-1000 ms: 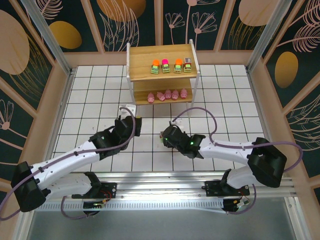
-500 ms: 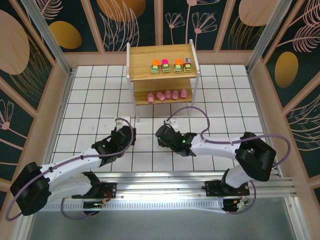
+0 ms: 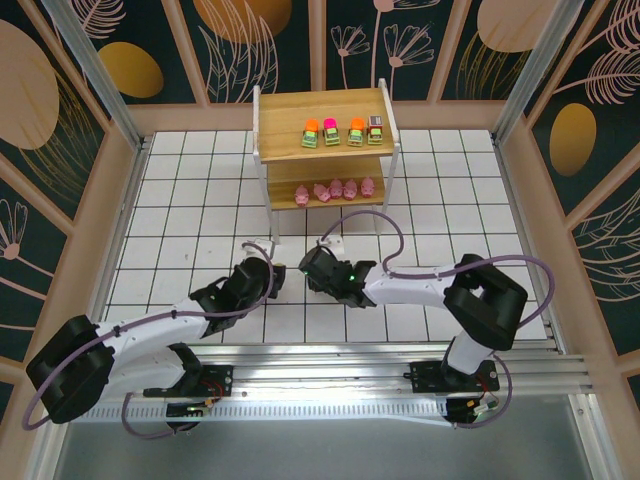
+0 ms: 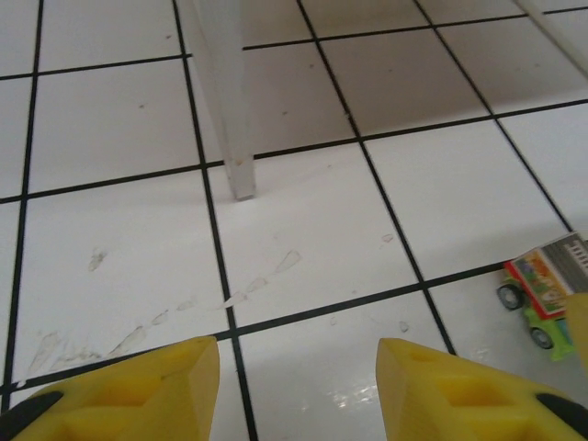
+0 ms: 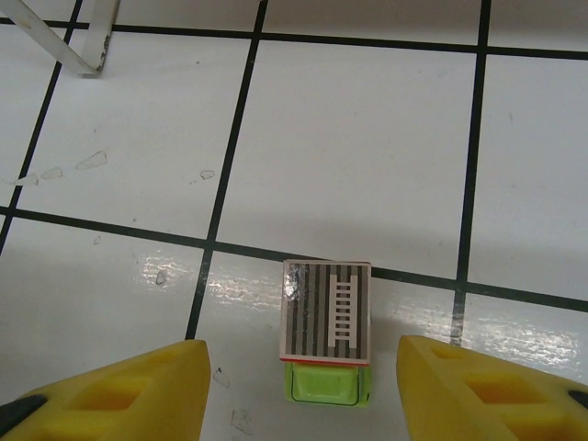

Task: Place and organize the plastic toys onto the shelf

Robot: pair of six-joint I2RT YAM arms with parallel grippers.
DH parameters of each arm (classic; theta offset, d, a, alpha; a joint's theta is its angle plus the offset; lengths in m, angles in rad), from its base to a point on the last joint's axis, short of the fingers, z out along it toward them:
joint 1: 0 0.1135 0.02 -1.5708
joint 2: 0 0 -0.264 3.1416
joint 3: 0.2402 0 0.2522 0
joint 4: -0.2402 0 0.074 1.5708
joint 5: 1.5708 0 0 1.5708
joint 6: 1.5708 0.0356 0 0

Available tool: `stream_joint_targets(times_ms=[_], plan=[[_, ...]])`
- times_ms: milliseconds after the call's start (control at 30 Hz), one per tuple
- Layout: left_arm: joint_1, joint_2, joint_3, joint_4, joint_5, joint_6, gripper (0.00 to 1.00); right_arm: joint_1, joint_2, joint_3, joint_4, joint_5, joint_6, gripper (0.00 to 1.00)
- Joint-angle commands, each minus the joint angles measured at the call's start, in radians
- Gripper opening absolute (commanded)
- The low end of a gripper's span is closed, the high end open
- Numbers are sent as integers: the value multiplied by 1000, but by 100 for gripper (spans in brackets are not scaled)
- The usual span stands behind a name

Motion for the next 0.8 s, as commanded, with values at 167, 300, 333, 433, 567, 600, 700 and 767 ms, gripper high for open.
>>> stream_joint_targets(times_ms=[167,300,333,433,567,600,700,767], plan=[[4,-28,-42,96,56,32,50,-26,32,36,-8,20,-27,57],[4,-44,-56,113,61,34,51,-27,57,45,-7,9,-32,56],[4,-43,-56,114,64,35,51,-27,62,46,-8,8,-32,56],[4,-39,-62,125,71,34,52,-27,76,50,-7,13,-34,55],[4,-40,-66,132,76,37,53,-30,87,57,-9,17,-39,54],[5,-42,-68,134,77,37,53,-32,89,59,-10,18,-42,53],[4,-42,-70,137,79,38,53,-35,98,66,-13,21,-47,51],[4,-41,-70,139,79,35,53,-36,103,71,-13,20,-49,49]])
